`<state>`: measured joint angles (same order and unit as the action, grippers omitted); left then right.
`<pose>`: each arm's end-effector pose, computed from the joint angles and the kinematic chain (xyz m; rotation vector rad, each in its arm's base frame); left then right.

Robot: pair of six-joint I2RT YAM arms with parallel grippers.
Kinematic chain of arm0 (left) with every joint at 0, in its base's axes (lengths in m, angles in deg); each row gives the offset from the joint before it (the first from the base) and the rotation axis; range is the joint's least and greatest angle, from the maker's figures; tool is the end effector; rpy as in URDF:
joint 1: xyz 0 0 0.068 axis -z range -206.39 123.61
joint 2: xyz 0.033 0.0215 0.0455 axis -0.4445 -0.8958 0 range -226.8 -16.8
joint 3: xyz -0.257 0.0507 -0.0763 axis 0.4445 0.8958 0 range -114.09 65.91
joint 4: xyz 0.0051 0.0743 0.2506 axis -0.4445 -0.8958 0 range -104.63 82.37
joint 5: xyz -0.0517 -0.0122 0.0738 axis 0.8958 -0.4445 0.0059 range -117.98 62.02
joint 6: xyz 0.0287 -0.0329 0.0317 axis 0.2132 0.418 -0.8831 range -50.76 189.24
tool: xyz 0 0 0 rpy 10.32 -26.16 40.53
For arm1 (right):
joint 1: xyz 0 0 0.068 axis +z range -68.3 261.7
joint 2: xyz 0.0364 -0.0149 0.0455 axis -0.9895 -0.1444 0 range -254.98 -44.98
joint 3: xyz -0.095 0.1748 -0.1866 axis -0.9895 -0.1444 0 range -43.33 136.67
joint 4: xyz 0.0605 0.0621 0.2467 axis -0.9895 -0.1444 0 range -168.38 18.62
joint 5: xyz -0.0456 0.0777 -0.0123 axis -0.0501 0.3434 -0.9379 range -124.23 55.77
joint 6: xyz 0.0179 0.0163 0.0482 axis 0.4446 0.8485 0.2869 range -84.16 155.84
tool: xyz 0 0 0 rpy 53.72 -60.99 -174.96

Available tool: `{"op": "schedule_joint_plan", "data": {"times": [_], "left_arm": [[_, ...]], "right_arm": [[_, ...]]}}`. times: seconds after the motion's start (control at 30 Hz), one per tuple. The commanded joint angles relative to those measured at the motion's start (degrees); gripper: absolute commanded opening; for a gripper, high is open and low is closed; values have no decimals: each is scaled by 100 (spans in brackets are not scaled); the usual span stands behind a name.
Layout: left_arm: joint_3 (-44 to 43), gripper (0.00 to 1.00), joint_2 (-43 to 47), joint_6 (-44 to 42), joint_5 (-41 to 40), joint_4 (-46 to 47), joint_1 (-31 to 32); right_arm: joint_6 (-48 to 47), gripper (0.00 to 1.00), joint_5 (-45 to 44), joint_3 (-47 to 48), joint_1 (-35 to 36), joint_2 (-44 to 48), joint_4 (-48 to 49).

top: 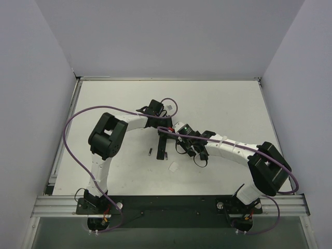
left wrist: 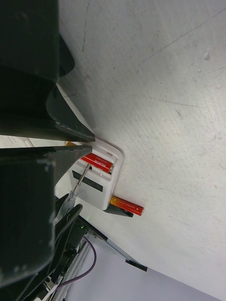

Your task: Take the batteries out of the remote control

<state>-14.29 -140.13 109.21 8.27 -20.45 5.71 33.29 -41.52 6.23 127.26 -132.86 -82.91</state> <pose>0.3636 -0.2529 0.1252 0.0868 2.7799 -1.2310 0.2203 0.2183 0.1888 -0.9425 2.2502 0.1823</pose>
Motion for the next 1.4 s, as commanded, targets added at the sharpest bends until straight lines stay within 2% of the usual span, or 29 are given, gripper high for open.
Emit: {"op": "schedule_joint_plan", "data": {"times": [0.0, 0.47, 0.73, 1.37], "left_arm": [[75, 18, 2, -6, 40, 78, 51], [5, 19, 81, 46, 22, -19, -28], [-416, 23, 169, -59, -13, -318, -213], [-514, 25, 204, -165, -21, -362, -265]], "right_arm": [[105, 0, -53, -78, 49, 104, 63], [202, 0, -97, -245, 85, 280, 335], [167, 0, -115, -271, 84, 394, 309], [61, 0, -115, -26, 120, 429, 142]]}}
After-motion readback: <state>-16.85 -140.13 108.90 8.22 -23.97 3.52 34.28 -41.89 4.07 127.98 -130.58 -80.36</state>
